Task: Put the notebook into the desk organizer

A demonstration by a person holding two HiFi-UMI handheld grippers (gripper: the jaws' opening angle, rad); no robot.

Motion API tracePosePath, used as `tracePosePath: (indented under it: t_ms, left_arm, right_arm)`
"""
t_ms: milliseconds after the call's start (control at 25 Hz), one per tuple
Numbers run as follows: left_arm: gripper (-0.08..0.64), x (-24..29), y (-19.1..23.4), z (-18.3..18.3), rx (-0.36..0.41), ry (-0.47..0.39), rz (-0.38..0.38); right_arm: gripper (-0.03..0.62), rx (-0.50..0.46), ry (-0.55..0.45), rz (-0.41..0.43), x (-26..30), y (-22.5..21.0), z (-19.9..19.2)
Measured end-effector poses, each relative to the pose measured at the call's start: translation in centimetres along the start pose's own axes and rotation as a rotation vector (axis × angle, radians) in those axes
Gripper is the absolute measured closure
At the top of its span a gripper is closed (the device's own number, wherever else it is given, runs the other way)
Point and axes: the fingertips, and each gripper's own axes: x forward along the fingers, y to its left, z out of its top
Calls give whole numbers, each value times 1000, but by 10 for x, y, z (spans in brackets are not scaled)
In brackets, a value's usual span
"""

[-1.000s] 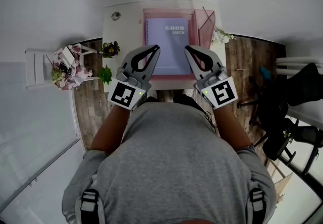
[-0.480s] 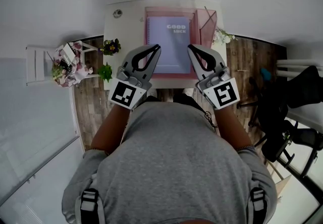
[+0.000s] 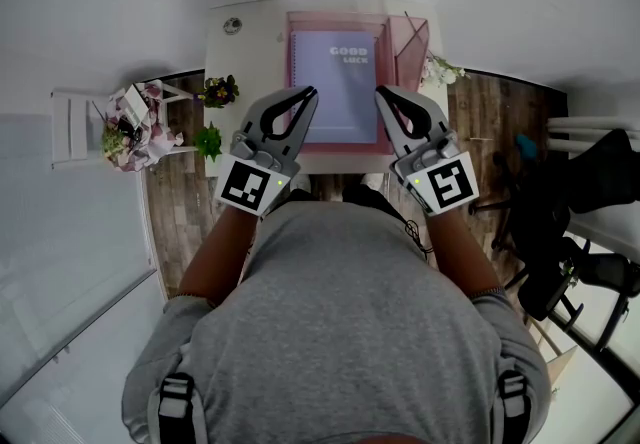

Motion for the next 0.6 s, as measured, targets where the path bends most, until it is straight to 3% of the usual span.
tracePosePath:
  t_ms: [320, 600]
  left_arm:
    - [534, -2, 0, -3, -13, 6, 11]
    - [534, -3, 0, -5, -14, 13, 13]
  right_arm:
    - [586, -22, 75, 25, -6, 4, -20]
    - [586, -8, 48, 22, -3, 6, -15]
